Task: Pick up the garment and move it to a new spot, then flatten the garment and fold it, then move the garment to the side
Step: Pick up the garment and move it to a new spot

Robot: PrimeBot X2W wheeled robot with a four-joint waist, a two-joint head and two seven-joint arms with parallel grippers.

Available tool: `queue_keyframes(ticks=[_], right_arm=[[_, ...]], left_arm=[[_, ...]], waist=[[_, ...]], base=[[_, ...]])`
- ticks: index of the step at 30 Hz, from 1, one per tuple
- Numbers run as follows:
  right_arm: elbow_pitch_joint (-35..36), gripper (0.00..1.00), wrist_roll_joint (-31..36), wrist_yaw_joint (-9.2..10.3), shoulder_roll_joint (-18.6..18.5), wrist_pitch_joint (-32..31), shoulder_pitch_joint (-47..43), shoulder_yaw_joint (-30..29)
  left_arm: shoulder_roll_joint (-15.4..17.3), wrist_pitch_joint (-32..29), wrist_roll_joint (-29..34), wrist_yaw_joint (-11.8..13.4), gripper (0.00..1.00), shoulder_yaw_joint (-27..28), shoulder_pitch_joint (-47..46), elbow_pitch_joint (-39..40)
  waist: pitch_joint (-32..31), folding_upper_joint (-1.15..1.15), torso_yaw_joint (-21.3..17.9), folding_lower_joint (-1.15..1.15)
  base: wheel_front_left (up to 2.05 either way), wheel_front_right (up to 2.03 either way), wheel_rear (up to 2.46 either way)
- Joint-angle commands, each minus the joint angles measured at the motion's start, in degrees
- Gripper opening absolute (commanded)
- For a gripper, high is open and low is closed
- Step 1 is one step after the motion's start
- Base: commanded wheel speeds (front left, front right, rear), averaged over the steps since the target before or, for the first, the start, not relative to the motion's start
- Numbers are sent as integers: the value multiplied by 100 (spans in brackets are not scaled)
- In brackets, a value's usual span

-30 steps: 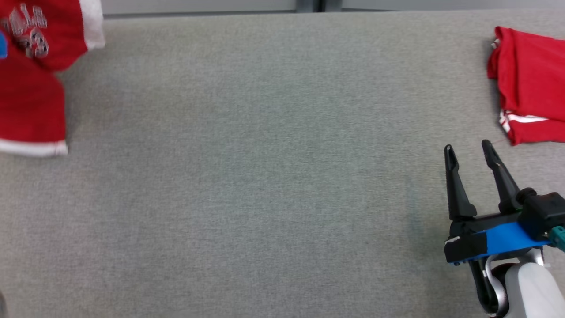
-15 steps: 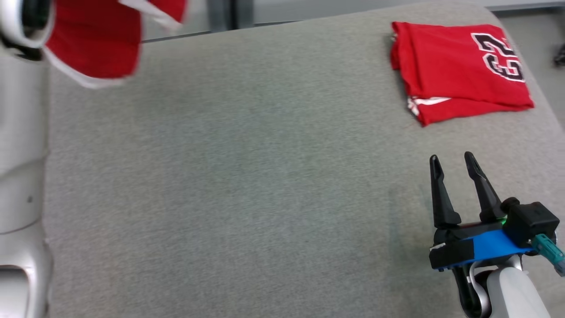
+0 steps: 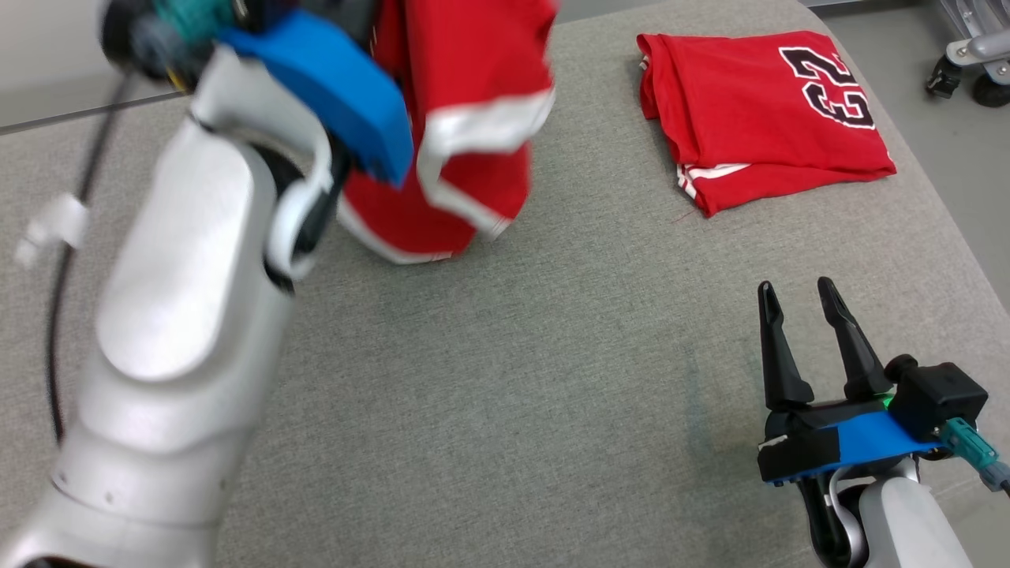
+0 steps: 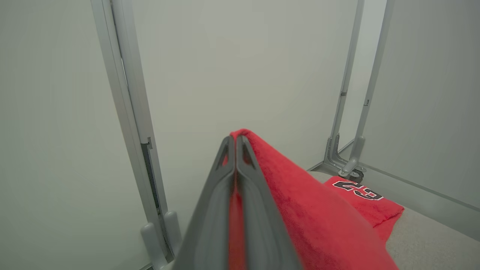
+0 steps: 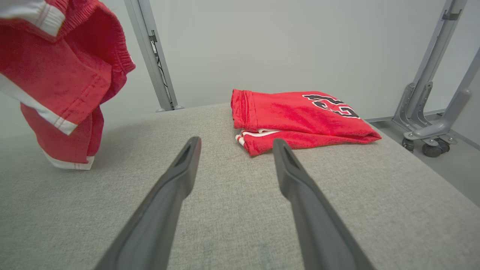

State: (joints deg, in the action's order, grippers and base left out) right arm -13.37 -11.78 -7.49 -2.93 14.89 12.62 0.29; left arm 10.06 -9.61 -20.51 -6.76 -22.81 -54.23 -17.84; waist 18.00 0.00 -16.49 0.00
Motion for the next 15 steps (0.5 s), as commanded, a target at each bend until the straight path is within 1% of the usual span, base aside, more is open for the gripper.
queue_keyframes(ticks=[1, 7, 8, 12, 15], right_arm=[[11, 100, -32, -1, 3, 37, 43, 3], [-7, 100, -26, -1, 2, 35, 59, 75], [-18, 100, -26, -1, 0, 36, 54, 81], [-98, 100, 12, -1, -1, 35, 4, 90], [-157, 100, 57, -1, -1, 36, -41, 89]], left_arm=[[-26, 39, -18, 34, 0, -20, 159, -29], [-61, 389, -144, 155, 0, -152, 1412, -346], [-119, 446, -211, 166, 0, -169, 1643, -413], [-229, 573, -243, 125, 0, -437, 2316, -682], [-300, 686, -256, 106, 0, -612, 2579, -819]], waist=[[3, 0, 25, 0], [-33, 0, 111, 0], [-46, 0, 127, 0], [-134, 0, 198, 0], [-221, 0, 260, 0]], base=[[0, 0, 0], [0, 0, 0], [0, 0, 0], [0, 0, 0], [0, 0, 0]])
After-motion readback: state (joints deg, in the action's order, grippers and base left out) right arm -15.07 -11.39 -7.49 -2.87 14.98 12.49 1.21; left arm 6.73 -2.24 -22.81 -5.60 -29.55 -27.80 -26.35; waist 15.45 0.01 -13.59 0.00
